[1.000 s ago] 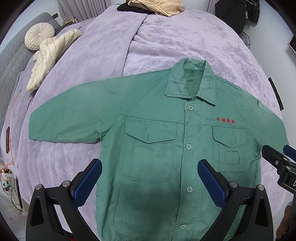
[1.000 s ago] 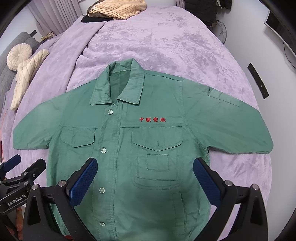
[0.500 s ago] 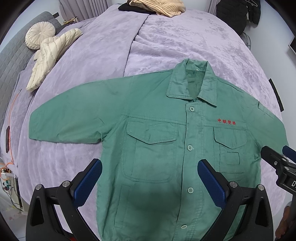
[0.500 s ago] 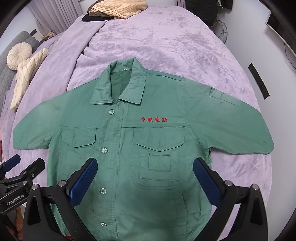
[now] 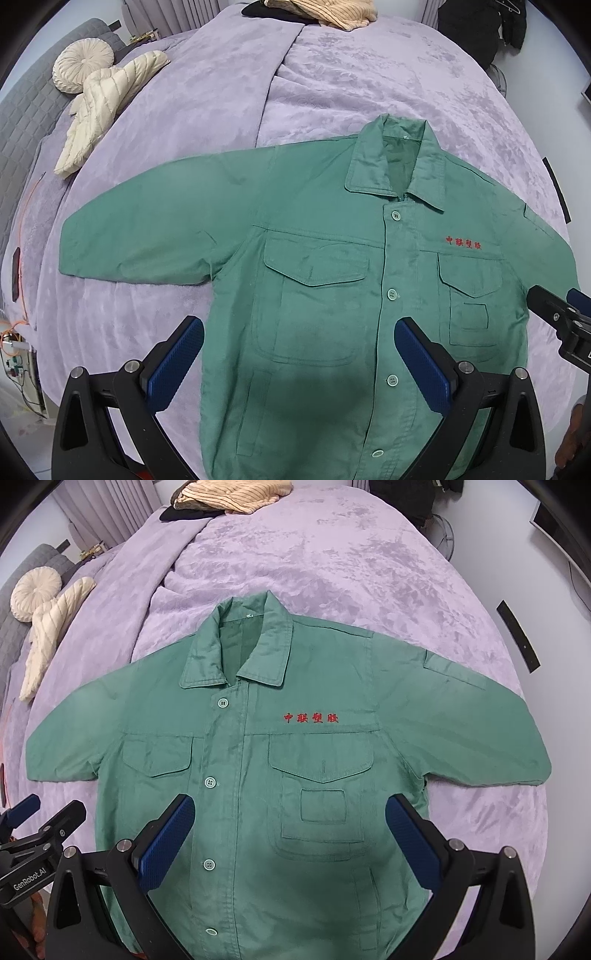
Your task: Fold small clothes
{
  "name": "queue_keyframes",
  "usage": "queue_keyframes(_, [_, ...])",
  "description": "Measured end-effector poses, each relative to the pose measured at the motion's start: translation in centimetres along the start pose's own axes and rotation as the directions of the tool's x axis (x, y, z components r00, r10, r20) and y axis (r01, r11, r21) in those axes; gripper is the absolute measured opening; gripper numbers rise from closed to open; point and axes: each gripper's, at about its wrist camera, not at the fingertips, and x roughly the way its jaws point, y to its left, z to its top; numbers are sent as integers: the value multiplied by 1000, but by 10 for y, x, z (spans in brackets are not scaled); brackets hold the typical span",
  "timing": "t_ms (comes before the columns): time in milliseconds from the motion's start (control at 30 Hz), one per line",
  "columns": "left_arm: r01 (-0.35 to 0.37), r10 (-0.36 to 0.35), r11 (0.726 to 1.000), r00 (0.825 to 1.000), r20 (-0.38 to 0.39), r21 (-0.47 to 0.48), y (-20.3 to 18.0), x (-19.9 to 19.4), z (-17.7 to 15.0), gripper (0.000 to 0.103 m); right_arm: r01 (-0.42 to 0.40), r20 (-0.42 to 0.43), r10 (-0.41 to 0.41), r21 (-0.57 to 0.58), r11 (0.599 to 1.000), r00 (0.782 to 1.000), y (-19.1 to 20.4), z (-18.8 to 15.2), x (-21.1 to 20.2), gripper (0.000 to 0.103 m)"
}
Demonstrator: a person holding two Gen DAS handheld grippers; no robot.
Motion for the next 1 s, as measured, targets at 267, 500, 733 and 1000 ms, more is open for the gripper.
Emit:
queue_keyframes(267, [33,-33,998,999,-12,-49,23,14,-4,103,-6,-7,6,-9,1000,1000,11,5,3,103])
queue_keyframes(500, [70,-61,980,997,56,-184,109,52,-8,103,-16,-37,14,-65,998,999,43,-2,14,103])
queue_keyframes(733, [103,-61,890,992,108,-445,249,121,-28,103,-35,-105,19,-154,987,994,91,-20,42,103])
queue_keyframes(1000, [178,-92,773,981,170,-609,329,192,-25,103,-77,-172,33,-254,964,985,144,-33,70,103])
